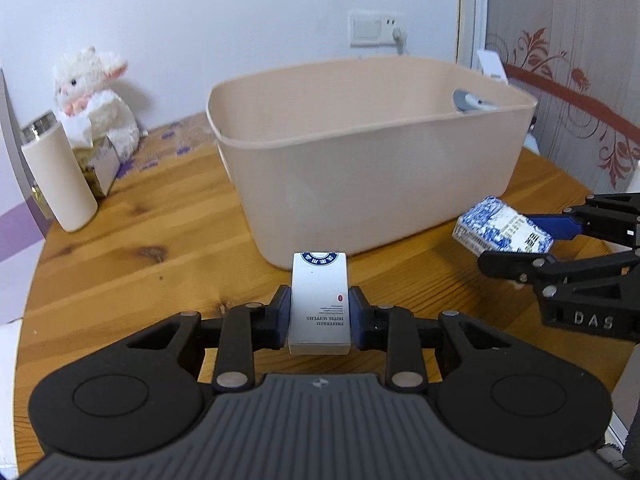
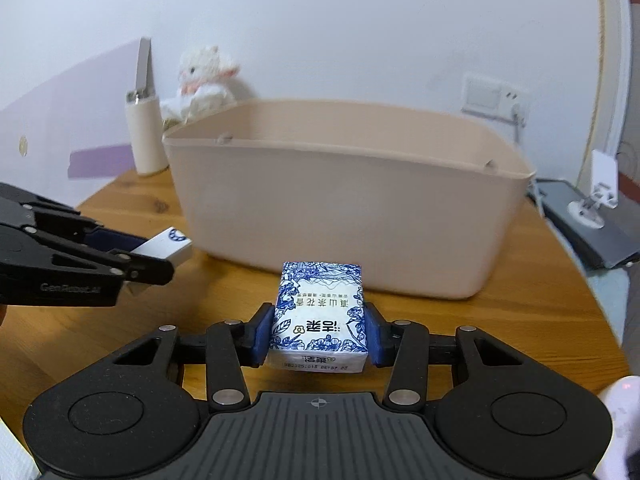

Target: Organize objects

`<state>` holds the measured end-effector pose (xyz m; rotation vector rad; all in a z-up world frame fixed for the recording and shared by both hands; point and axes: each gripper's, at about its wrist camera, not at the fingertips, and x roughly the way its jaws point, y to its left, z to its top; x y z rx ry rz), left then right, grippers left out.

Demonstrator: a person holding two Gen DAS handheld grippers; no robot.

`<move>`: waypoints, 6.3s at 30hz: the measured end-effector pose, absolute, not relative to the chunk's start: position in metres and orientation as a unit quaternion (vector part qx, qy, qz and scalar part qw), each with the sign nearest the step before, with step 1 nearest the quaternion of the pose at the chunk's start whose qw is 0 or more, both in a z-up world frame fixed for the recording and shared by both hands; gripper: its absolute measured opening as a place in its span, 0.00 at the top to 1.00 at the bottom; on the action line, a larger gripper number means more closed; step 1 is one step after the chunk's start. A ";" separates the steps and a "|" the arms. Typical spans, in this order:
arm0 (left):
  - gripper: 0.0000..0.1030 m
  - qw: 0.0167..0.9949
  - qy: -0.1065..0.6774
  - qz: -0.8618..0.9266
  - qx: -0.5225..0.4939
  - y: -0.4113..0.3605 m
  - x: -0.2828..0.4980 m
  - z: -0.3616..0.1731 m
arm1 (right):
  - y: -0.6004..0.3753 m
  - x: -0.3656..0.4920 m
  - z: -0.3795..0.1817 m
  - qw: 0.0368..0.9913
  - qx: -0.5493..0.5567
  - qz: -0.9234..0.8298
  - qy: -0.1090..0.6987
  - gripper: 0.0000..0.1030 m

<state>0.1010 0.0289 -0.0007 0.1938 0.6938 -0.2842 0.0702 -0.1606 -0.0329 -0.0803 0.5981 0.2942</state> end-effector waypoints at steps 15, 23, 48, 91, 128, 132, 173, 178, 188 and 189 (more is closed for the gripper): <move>0.69 0.949 0.271 -0.136 0.090 0.023 0.081 0.057 | -0.198 0.054 0.018 0.971 -0.019 0.109 0.213 0.58; 0.69 0.959 0.247 -0.115 0.080 0.017 0.098 0.083 | -0.198 0.067 0.043 0.979 -0.018 0.099 0.179 0.58; 0.69 0.943 0.295 -0.087 0.129 -0.049 0.213 0.064 | -0.176 0.159 0.042 0.976 -0.039 0.085 0.197 0.58; 0.20 0.921 0.377 -0.033 0.089 -0.040 0.244 0.055 | -0.179 0.180 0.024 0.957 -0.072 0.048 0.277 0.05; 0.02 0.958 0.282 -0.036 0.046 -0.016 0.080 0.088 | -0.191 0.048 0.054 0.975 -0.019 0.043 0.215 0.00; 0.00 0.958 0.281 -0.031 0.039 -0.009 0.064 0.084 | -0.188 0.039 0.050 0.974 -0.016 0.053 0.219 0.00; 0.00 0.962 0.269 -0.024 0.023 0.021 -0.057 0.077 | -0.185 -0.069 0.044 0.978 -0.009 0.061 0.201 0.00; 0.00 0.960 0.278 -0.027 0.021 0.020 -0.060 0.078 | -0.187 -0.072 0.043 0.978 -0.007 0.058 0.202 0.00; 0.00 0.960 0.278 -0.032 0.028 0.017 -0.061 0.079 | -0.195 -0.072 0.038 0.976 0.003 0.047 0.212 0.00; 0.00 0.960 0.277 -0.032 0.030 0.017 -0.061 0.079 | -0.195 -0.072 0.038 0.976 0.003 0.046 0.213 0.00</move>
